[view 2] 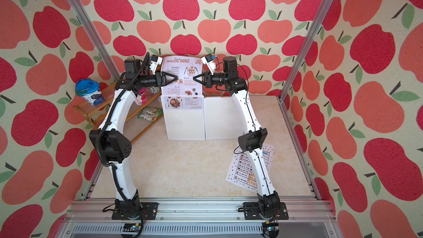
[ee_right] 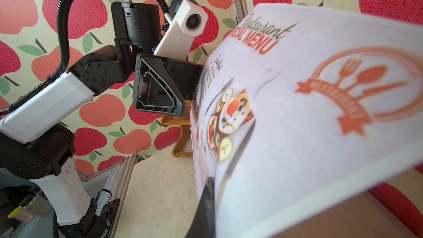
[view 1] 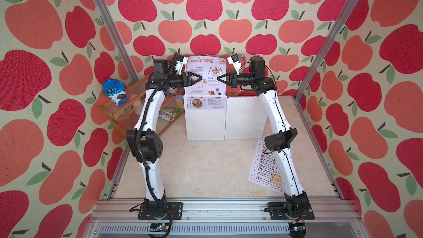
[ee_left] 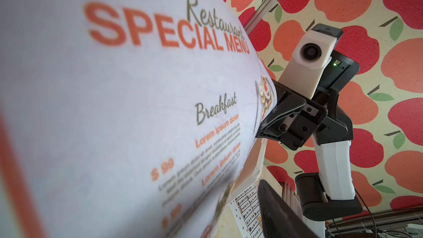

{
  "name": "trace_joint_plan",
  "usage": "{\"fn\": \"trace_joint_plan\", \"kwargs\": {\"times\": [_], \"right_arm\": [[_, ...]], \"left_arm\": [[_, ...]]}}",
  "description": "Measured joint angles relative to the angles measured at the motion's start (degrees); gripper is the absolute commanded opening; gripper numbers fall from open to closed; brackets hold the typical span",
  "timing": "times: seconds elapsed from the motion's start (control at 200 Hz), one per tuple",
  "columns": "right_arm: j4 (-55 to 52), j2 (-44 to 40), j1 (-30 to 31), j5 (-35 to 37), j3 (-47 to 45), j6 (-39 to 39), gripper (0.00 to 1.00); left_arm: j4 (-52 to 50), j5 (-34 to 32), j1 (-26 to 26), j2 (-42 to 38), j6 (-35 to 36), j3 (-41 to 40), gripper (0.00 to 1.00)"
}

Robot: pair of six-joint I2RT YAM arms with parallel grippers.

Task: Insert the menus into the narrow rack
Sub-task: Insert the menu into the narrow rack.

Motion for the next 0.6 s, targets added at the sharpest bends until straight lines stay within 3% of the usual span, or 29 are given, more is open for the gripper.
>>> {"fn": "trace_joint_plan", "kwargs": {"times": [0.6], "right_arm": [[-8.74,0.00,0.87,0.52,0.15,-6.95,0.01]], "left_arm": [[0.02,-0.92,0.22,-1.27,0.35,-3.41,0.72]]}}
